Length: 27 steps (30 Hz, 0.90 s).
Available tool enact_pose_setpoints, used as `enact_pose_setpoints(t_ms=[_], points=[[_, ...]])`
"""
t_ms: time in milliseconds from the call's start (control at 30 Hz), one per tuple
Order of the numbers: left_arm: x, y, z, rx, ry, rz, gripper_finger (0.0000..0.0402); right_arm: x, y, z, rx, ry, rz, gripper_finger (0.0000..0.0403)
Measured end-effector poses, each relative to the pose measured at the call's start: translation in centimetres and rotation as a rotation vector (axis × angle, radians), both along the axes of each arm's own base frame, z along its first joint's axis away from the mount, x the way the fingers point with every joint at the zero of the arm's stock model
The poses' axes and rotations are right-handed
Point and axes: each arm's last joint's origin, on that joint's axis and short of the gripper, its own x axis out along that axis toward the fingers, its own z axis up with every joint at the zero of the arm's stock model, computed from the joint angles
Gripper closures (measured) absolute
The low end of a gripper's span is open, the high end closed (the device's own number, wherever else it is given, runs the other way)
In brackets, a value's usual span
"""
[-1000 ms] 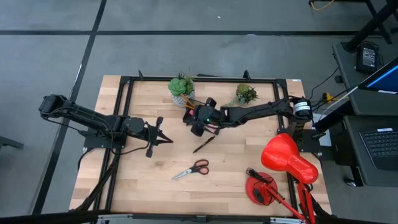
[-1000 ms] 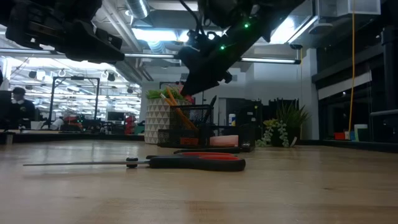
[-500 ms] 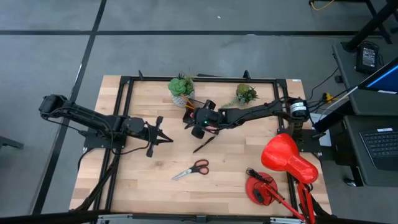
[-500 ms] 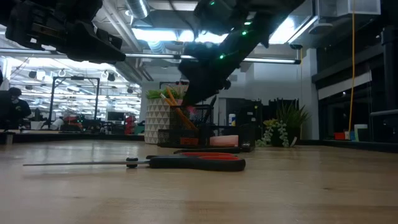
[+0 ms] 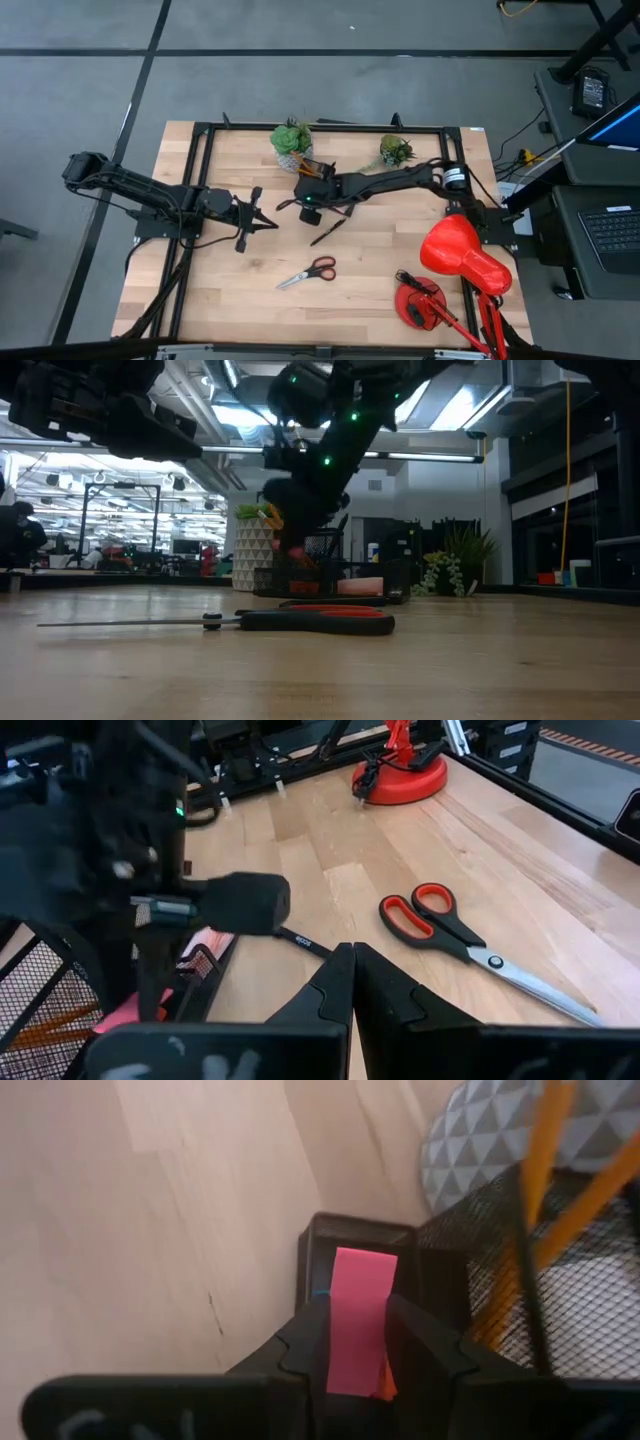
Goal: Pick and place office supplies into organizer
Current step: Put the pink eraser into the black desk organizer
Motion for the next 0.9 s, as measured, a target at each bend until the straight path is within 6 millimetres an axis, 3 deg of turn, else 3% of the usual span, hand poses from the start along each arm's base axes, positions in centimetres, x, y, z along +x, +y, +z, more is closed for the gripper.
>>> enact_pose_setpoints(t_ms=[200, 900], points=[[0.0, 0.0, 0.0, -0.003, 0.003, 0.001, 0.0399, 0.2, -0.4, -2.5, -0.031, 0.074, -0.028, 0.0309], [0.0, 0.0, 0.0, -0.003, 0.004, 0.001, 0.04, 0.2, -0.5, -2.7, -0.04, 0.075, -0.038, 0.0309]])
